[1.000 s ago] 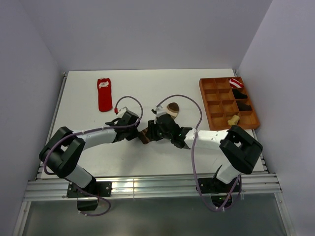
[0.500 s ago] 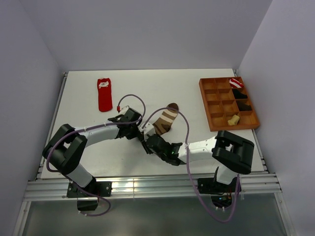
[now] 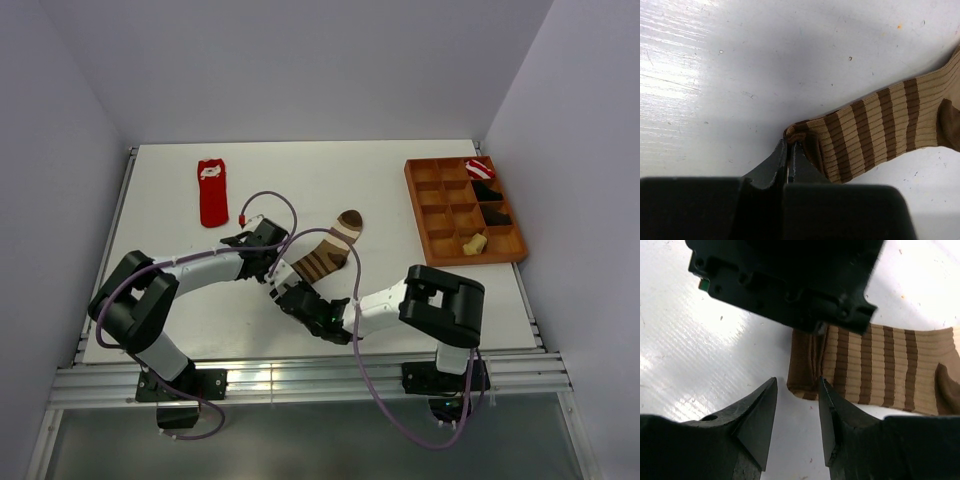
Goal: Roll the socks
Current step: Roll the sock at the center of the board.
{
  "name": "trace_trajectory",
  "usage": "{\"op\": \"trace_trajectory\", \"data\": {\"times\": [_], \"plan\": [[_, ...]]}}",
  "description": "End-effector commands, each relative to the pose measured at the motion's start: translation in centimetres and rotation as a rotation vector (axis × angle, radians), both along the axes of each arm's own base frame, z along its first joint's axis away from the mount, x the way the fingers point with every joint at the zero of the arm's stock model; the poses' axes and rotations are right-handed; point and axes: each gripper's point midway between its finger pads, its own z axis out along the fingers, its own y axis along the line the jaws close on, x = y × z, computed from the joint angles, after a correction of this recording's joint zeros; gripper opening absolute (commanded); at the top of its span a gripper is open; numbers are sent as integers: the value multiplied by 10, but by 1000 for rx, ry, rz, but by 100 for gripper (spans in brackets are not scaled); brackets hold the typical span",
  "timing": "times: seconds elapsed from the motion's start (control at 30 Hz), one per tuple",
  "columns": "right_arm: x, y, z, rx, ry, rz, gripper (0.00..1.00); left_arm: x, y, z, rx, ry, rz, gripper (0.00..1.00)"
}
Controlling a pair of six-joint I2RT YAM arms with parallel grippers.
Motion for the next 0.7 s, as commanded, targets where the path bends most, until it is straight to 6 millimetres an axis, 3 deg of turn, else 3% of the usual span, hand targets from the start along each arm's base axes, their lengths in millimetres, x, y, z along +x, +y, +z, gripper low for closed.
{"op": "trace_trajectory", "data": {"times": [0.0,0.3,0.4,0.43,0.5,0.67], "plan": [[10,16,16,36,-64,-19,46,-5,-1,-4,16,32,-19,0],[13,13,-17,-45,-43,-45,36,-6,-2,-6,16,42,-18,1],[11,9,-26,-59,-31,-55,22,-6,-2,-7,16,46,-18,1],[11,9,-28,-63,-26,-54,12,-6,-2,-8,17,47,-18,1],[9,6,-32,-69,-15,-56,2,-7,-1,-7,18,48,-14,0],[0,4,-30,-20,41,-28,0,-6,5,-1,20,33,18,1]]}}
